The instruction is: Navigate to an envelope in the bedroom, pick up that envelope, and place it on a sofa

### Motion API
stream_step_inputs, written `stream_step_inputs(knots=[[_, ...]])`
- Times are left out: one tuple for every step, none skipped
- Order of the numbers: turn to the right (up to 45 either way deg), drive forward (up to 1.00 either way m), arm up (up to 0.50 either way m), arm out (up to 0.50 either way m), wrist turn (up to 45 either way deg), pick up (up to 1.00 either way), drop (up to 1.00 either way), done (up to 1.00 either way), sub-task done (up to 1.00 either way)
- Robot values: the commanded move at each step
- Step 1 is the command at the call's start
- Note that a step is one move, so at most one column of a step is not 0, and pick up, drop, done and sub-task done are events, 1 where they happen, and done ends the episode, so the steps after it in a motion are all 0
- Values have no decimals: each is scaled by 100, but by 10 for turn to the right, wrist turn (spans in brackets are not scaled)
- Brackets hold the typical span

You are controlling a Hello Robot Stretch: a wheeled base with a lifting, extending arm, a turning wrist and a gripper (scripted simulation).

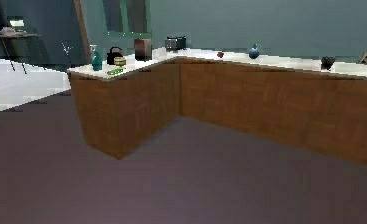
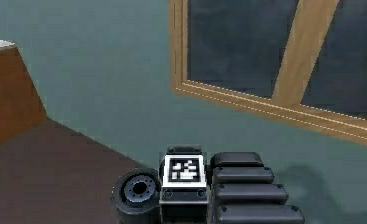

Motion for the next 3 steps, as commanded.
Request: stream_step_inputs(knots=[[-60,0,0,0,0,0,0,0,0],[0,45,0,0,0,0,0,0,0],[-420,0,0,0,0,0,0,0,0]])
